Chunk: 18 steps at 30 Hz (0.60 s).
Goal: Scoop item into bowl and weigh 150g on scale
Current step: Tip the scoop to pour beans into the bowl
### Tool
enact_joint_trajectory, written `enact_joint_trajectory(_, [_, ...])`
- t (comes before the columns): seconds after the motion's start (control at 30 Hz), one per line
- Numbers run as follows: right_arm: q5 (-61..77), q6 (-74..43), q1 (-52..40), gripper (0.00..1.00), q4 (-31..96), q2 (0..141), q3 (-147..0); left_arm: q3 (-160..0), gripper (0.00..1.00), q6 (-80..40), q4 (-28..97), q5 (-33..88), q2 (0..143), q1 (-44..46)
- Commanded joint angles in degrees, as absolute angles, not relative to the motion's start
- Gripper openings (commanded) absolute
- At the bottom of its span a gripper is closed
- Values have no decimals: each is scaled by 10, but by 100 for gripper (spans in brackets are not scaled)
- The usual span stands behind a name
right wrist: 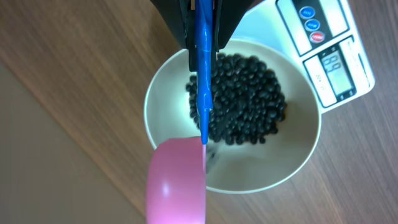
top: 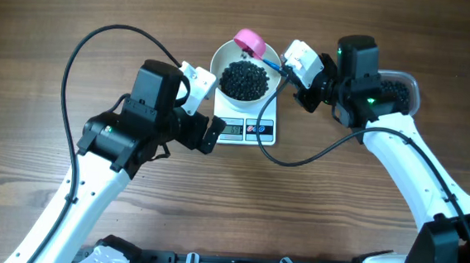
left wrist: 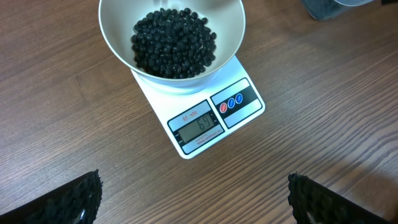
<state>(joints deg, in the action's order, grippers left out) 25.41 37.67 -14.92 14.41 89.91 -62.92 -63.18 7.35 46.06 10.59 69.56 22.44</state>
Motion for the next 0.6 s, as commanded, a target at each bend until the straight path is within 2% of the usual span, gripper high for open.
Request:
enact_joint_trajectory(0.0, [253,389,-163,4,141,898,-631,-644,100,70,459,115,698,227])
enact_joint_trajectory(0.23, [197,390,-168,4,139,898,-630,-644,100,70,459,115,698,227])
enact_joint_trajectory(0.57, [226,386,-169,4,140,898,-630,-644,100,70,459,115,698,227])
